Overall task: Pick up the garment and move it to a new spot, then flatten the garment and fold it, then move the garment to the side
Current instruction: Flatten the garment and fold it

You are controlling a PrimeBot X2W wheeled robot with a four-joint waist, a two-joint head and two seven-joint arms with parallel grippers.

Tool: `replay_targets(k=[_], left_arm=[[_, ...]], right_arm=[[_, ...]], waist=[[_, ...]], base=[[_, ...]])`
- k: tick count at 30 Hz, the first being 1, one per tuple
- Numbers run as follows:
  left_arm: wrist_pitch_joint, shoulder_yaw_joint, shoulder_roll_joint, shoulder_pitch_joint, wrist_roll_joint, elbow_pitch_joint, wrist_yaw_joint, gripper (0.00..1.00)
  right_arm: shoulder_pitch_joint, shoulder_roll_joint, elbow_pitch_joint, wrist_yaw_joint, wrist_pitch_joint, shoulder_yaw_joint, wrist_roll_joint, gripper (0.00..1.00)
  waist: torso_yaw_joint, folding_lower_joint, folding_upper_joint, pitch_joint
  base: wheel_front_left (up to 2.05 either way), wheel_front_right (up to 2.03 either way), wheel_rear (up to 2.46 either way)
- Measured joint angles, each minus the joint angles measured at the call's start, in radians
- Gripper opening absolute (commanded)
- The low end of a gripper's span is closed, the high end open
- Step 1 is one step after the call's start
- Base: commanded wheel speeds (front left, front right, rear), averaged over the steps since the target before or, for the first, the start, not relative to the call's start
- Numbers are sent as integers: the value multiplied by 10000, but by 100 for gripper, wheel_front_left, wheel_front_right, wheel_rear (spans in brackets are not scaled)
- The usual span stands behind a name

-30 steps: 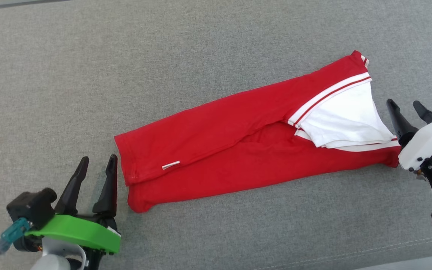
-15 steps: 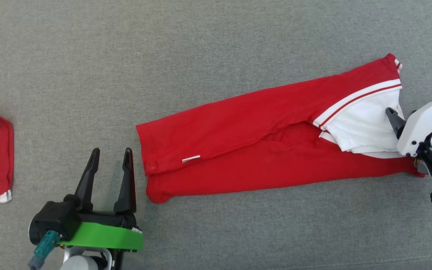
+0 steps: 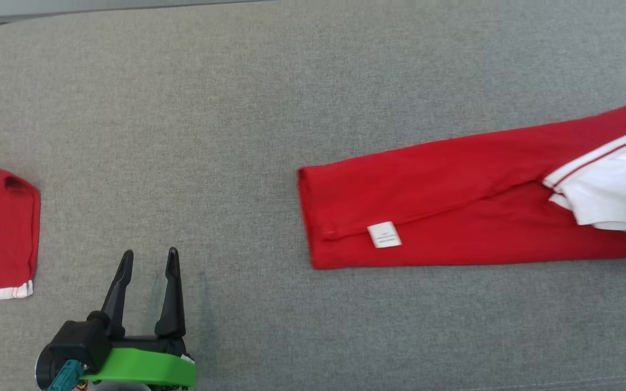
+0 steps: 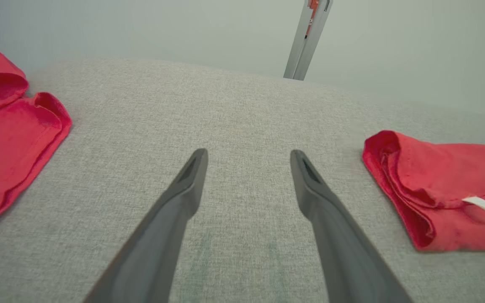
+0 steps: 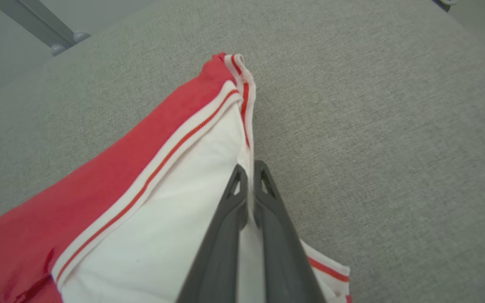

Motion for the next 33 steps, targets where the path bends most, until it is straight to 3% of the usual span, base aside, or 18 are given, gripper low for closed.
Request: replay_targets(k=[5,9,15,20,28,33], left_arm=[[-2,391,-221,239,125,219,-176,100],[-2,537,-334,360,121,368,-255,100],[-2,359,-364,511,-176,520,-307,100],[-2,-10,-382,468,-393,593,-247,100],[-2,-113,-380,463,-401,901,-201,100],[-2,-115,-380,461,-405,984,-138,100]], right_arm=[[119,-965,-476,-2,347,-669,-234,0],[122,-1147,-1440,-4,865,-140,75,0],[434,-297,-3292,-4,2021,2088,938,0],[1136,508,-4008,-4,2435,3954,1329,0],[1318,1551,-3609,-6,1804,5981,1624,0],[1219,1707,-3162,-8,1373,6516,1653,0]], waist=[[-111,0,0,-514],[-182,0,0,-838],[-322,0,0,-1187],[-221,0,0,-1218],[115,0,0,-1172],[266,0,0,-1175]], base=[[0,0,0],[0,0,0],[0,0,0],[0,0,0],[0,0,0],[0,0,0]])
